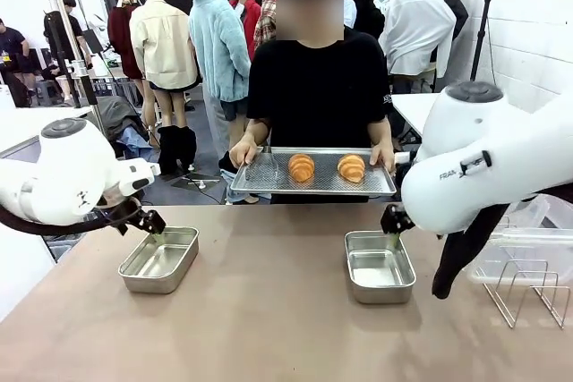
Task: Place the bread in airtight containers.
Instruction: Lift both Airtight Container, then once an object is inside an Airtight Container , place the container in the center of the table.
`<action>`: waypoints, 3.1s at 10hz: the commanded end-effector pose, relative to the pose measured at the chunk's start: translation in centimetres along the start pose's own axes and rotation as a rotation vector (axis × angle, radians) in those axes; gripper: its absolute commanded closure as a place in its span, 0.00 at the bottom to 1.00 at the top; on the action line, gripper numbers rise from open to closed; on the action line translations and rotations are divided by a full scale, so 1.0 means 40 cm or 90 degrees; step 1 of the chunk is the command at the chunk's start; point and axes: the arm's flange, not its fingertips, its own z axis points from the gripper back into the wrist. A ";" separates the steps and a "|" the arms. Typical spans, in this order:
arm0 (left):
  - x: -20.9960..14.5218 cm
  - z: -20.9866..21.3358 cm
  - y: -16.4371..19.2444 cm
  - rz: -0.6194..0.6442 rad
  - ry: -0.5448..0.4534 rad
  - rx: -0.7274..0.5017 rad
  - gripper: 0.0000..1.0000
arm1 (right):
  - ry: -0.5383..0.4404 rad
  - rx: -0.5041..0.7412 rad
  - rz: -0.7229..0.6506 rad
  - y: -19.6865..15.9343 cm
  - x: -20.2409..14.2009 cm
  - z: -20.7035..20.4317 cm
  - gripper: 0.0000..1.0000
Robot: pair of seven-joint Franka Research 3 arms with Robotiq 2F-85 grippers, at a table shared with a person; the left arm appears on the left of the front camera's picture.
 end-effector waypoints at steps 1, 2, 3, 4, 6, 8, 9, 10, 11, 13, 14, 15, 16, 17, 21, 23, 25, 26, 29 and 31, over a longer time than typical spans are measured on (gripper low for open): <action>0.024 -0.025 0.019 -0.011 0.003 -0.017 0.00 | 0.027 0.025 -0.001 0.013 0.027 -0.058 0.00; 0.024 -0.039 0.017 -0.010 0.011 -0.015 0.00 | 0.041 0.020 0.005 0.017 0.022 -0.087 0.00; 0.032 -0.057 0.022 -0.013 0.017 -0.025 0.00 | 0.050 0.025 0.015 0.023 0.028 -0.117 0.00; 0.033 -0.070 0.020 -0.015 0.028 -0.023 0.00 | 0.063 0.031 0.018 0.026 0.028 -0.141 0.00; 0.044 -0.094 0.026 -0.015 0.047 -0.024 0.00 | 0.082 0.037 0.024 0.024 0.036 -0.181 0.00; 0.045 -0.102 0.028 -0.018 0.061 -0.031 0.05 | 0.085 0.043 0.030 0.025 0.036 -0.189 0.00; 0.048 -0.106 0.028 -0.016 0.067 -0.030 0.25 | 0.088 0.047 0.029 0.023 0.040 -0.197 0.04; 0.051 -0.111 0.030 -0.013 0.070 -0.024 0.45 | 0.089 0.051 0.031 0.022 0.045 -0.204 0.23; 0.050 -0.110 0.029 -0.015 0.076 -0.024 0.65 | 0.089 0.053 0.032 0.023 0.045 -0.205 0.42; 0.053 -0.111 0.029 -0.013 0.080 -0.020 1.00 | 0.089 0.056 0.032 0.021 0.050 -0.209 0.81; 0.052 -0.112 0.029 -0.013 0.081 -0.019 1.00 | 0.091 0.057 0.032 0.023 0.051 -0.209 1.00; 0.052 -0.112 0.029 -0.013 0.084 -0.019 1.00 | 0.091 0.057 0.032 0.023 0.052 -0.209 1.00; 0.053 -0.112 0.029 -0.014 0.084 -0.020 1.00 | 0.091 0.056 0.031 0.022 0.053 -0.209 1.00; 0.052 -0.110 0.030 -0.015 0.084 -0.022 1.00 | 0.091 0.056 0.032 0.023 0.054 -0.210 1.00; 0.051 -0.108 0.032 -0.013 0.083 -0.030 1.00 | 0.098 0.052 0.032 0.024 0.061 -0.210 1.00; 0.051 -0.108 0.033 -0.007 0.084 -0.040 1.00 | 0.122 0.028 0.037 0.032 0.075 -0.208 1.00; 0.053 -0.101 0.022 -0.004 0.074 -0.020 1.00 | 0.098 0.040 0.030 0.021 0.044 -0.206 1.00; 0.053 -0.101 0.022 -0.004 0.074 -0.020 1.00 | 0.098 0.040 0.030 0.021 0.044 -0.206 1.00; 0.053 -0.101 0.022 -0.004 0.074 -0.020 1.00 | 0.098 0.040 0.030 0.021 0.044 -0.206 1.00; 0.053 -0.101 0.022 -0.004 0.074 -0.020 1.00 | 0.098 0.040 0.030 0.021 0.044 -0.206 1.00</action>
